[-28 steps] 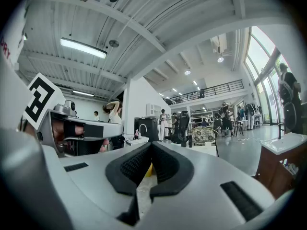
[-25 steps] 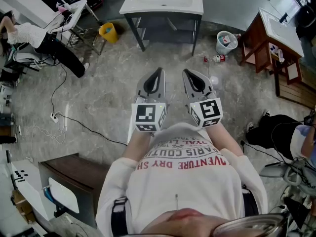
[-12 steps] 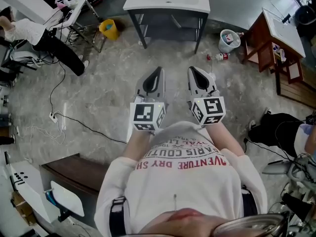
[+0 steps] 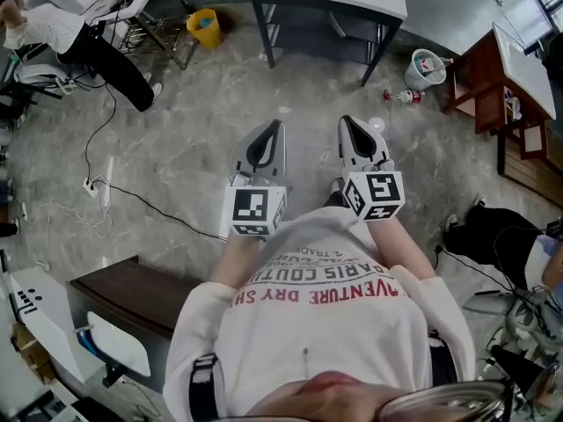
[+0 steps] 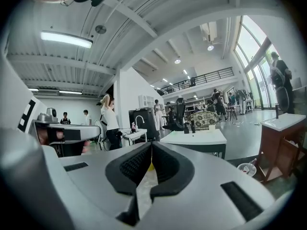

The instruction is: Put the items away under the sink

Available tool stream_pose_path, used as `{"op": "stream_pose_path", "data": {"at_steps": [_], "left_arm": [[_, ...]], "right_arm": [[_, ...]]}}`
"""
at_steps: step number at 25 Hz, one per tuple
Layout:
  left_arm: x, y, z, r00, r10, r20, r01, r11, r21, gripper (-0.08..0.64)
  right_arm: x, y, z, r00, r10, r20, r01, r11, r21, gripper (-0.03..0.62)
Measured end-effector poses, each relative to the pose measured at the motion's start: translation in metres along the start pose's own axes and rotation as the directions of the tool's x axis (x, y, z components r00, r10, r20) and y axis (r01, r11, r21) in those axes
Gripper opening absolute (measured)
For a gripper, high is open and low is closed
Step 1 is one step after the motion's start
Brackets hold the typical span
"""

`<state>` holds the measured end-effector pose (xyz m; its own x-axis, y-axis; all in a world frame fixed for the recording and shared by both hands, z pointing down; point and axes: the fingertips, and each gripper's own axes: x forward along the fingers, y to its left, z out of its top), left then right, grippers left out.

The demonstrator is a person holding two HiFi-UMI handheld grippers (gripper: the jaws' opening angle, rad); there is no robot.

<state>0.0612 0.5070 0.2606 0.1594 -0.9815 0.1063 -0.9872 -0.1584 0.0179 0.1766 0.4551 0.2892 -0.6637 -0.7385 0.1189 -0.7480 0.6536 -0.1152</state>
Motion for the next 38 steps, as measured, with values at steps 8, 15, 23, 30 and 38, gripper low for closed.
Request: {"op": "stream_pose_path", "data": {"at_steps": [8,15,23,30,38], "left_arm": [[0.049,0.057,-0.008,0.996,0.088,-0.011,-0.088,0.994,-0.057,0.028],[0.146,0.101,0.011,0.990,0.138,-0.006,-0.138,0.987,-0.079,0.026],[0.283,0.139,0.029,0.984,0.177,0.004,-0.175,0.980,-0.096,0.026],[0.369,0.157,0.027,0.987,0.159,-0.033,-0.161,0.981,-0.104,0.028],[0.455,0.196,0.020,0.996,0.064,-0.065,-0.069,0.994,-0.084,0.028]], "right_arm": [[0.077,-0.017,0.000,0.998,0.061,-0.008,-0.061,0.998,-0.007,0.026],[0.177,-0.078,0.033,0.994,0.108,0.005,-0.108,0.994,-0.022,0.026],[0.277,-0.179,0.063,0.995,0.100,0.019,-0.099,0.995,-0.029,0.026],[0.341,-0.231,0.061,0.996,0.085,-0.022,-0.085,0.996,0.007,0.026],[0.412,-0.267,0.052,1.000,-0.003,-0.030,0.004,0.999,0.049,0.026]]}}
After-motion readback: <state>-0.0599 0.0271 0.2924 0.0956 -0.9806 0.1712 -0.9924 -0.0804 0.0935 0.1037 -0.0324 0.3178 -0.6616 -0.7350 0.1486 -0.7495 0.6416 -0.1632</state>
